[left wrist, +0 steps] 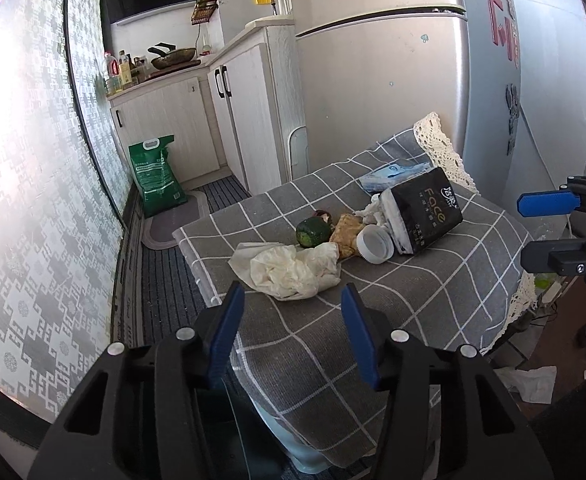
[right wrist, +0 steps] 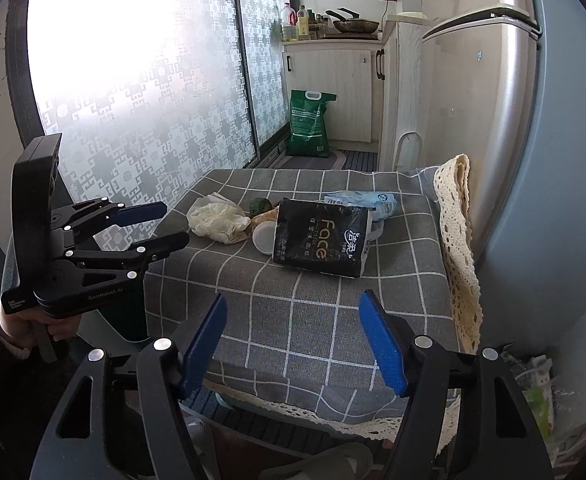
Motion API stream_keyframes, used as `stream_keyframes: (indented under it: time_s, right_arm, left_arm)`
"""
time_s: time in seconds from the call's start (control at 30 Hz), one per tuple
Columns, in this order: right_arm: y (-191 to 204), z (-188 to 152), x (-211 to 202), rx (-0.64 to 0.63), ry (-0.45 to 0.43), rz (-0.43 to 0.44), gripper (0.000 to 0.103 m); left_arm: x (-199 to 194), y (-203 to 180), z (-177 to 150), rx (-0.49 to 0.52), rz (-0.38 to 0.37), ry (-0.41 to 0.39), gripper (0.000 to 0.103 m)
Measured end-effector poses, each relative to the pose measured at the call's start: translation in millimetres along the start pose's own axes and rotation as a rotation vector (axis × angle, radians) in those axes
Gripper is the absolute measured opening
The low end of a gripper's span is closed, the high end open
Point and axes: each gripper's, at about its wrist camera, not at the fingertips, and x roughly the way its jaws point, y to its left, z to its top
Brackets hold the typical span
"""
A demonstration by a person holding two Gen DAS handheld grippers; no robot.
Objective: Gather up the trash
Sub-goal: 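Grasp the crumpled white plastic bag with the left gripper while the right gripper approaches the black Face tissue pack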
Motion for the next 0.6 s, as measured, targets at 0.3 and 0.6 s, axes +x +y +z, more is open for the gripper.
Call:
stream_keyframes:
  time_s: [0.3, 0.6]
  right_arm:
    - [-1, 10, 14, 0.038, 0.011, -0.004, 0.069]
    - [-3, 10, 32, 0.081, 0.026, -0.042, 0.068]
  left_arm:
    - [33, 7, 6, 0.037, 0.008, 0.057, 0.054]
    - [42, 9, 7, 0.016, -0.026, 0.065, 0.032]
